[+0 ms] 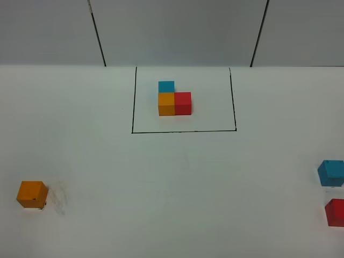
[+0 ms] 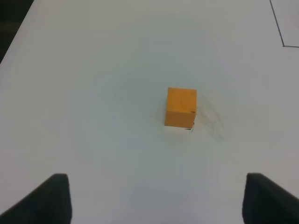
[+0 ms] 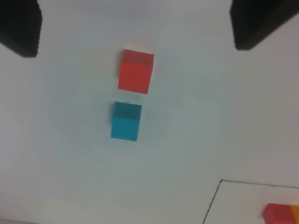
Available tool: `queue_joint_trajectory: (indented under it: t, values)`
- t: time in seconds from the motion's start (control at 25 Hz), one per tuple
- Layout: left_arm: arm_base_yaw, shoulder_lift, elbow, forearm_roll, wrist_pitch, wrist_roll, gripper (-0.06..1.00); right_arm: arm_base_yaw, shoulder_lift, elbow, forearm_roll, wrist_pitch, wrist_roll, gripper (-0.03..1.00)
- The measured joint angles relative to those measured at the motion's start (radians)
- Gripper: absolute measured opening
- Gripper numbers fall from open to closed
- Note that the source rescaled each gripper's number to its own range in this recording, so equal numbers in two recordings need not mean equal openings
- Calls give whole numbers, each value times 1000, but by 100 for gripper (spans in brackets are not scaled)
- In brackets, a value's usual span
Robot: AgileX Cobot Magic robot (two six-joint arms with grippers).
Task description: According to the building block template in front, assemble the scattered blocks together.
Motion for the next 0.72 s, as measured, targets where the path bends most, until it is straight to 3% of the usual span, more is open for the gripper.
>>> queue_joint_trajectory:
  t: [0.72]
  values:
    - [0,0,0,0,0,0,64,0,0,0,0,0,0,67]
